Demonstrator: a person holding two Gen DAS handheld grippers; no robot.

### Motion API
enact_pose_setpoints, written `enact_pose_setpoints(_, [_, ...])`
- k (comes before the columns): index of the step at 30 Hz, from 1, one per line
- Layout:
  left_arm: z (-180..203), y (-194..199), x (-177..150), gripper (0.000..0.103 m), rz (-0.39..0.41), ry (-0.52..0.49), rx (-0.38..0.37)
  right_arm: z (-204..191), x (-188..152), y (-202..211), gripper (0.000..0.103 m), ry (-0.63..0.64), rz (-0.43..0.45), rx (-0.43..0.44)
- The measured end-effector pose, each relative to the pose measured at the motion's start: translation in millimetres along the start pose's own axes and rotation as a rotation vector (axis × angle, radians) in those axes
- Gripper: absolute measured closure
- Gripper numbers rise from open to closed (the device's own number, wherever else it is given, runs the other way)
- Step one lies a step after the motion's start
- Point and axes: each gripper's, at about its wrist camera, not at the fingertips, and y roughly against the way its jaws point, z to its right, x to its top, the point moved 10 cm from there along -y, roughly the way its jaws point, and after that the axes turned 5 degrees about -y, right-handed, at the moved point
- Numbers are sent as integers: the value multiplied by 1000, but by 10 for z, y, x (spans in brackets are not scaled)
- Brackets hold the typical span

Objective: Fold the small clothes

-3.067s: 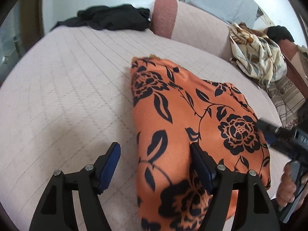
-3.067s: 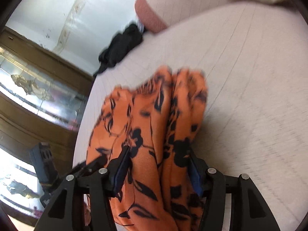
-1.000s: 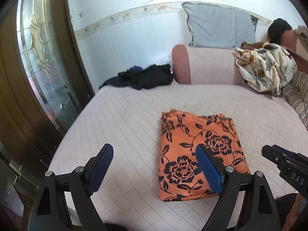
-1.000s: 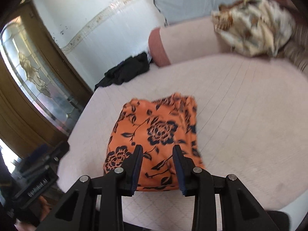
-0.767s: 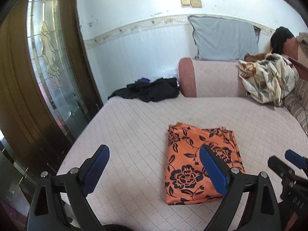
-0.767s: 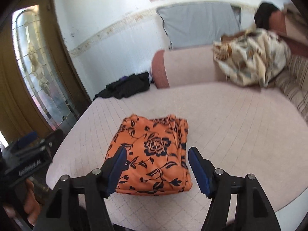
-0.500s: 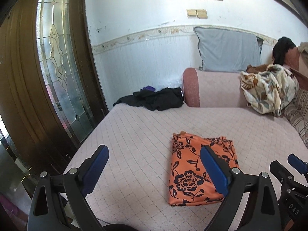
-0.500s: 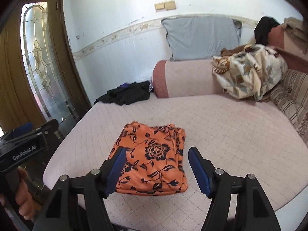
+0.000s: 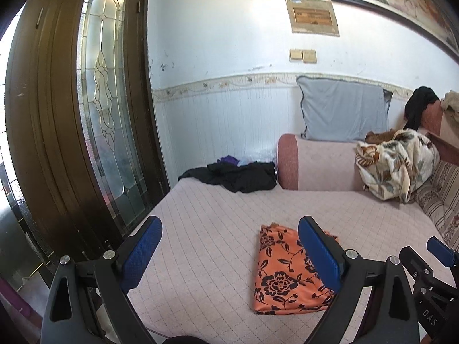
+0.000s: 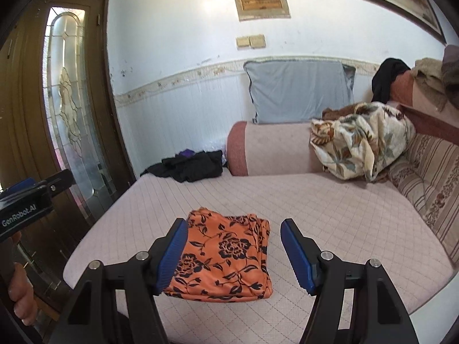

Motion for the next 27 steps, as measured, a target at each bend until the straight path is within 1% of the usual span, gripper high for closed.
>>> enact_pose_setpoints(6, [-8,171,63,7,31,-2,-6,-105,114,277,31,8,43,14])
enact_pose_setpoints(9, [-11,228,75,7,39,1,-12,-135,134,336,31,17,50,19])
enact_pose_setpoints(15, [11,256,77,7,43,-13,-20,-163,118,366,31,17,48,23])
enact_pose_setpoints(27, [-23,246,74,7,39,-2,-33,-189,69,318,31,27,30,15])
